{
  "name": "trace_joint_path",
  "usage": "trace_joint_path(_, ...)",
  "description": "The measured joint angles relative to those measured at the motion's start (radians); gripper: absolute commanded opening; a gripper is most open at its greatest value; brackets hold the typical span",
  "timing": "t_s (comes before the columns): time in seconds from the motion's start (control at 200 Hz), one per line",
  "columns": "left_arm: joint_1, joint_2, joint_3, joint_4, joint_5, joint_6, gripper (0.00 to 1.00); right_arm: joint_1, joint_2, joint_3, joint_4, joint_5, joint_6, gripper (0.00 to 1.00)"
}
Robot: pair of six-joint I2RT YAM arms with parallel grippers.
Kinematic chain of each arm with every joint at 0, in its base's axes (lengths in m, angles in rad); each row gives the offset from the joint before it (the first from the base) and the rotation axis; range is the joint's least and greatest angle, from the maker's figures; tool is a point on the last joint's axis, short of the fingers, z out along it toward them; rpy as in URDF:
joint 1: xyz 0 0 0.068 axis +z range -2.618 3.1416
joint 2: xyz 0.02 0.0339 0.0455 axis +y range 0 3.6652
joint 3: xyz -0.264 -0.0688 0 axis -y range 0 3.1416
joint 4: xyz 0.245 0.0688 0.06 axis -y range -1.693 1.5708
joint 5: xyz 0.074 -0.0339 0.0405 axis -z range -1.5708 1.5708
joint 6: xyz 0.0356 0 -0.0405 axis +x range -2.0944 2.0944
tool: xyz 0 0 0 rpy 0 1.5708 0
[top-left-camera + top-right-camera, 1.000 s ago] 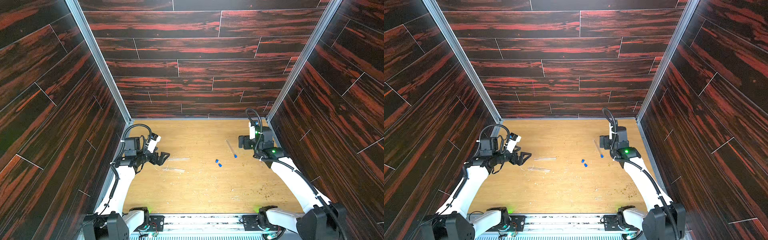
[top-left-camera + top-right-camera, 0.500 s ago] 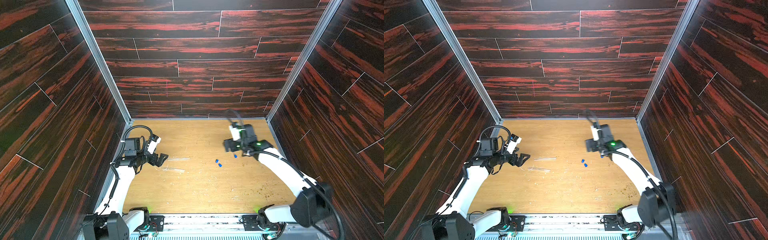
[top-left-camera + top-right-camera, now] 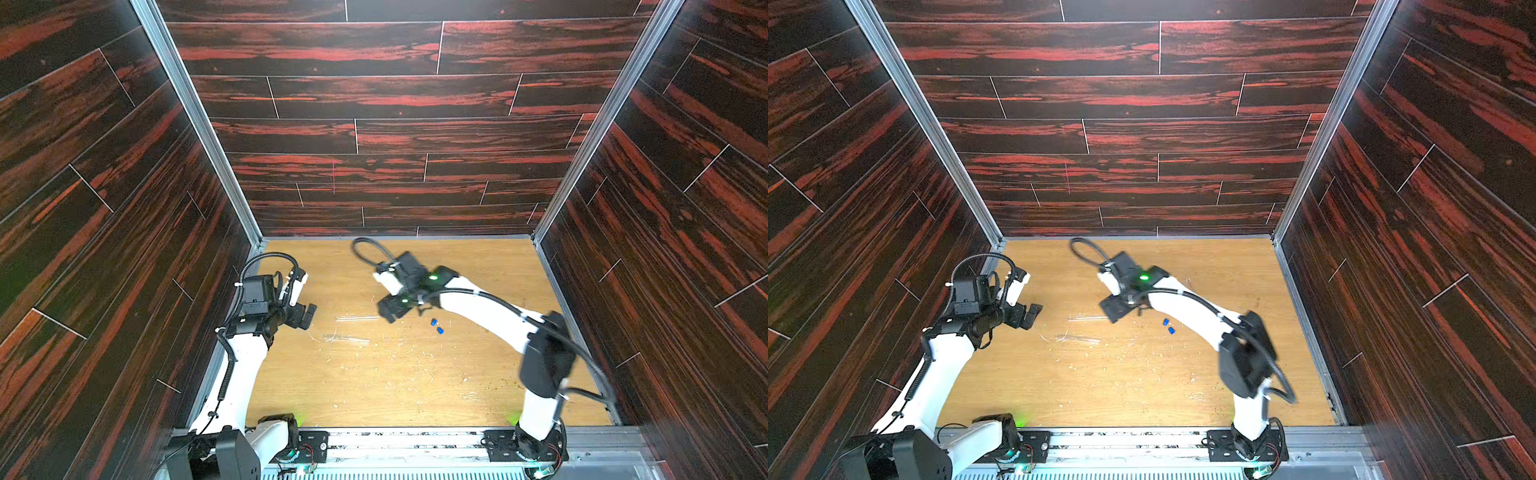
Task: Insert stoppers into test tubes
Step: Pick up the test tube at the center of the board.
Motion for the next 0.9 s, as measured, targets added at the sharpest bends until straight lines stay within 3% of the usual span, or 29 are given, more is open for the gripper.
trace_joint_path(0.276, 0.027, -0.003, -0.013, 0.06, -0.085, -0.072, 1.0, 0.064, 0.281, 0.364, -0.203, -0.045, -0.007, 0.73)
trace_joint_path(0.481, 0.051, -0.01, -0.016, 0.088, -0.131, -0.13, 1.0, 0.084, 0.479, 0.59, -0.322, -0.066, -0.008, 0.69)
trace_joint_path(0.902, 0.086, -0.016, -0.016, 0.13, -0.157, -0.243, 1.0, 0.141, 0.599, 0.679, -0.398, -0.084, -0.015, 0.55)
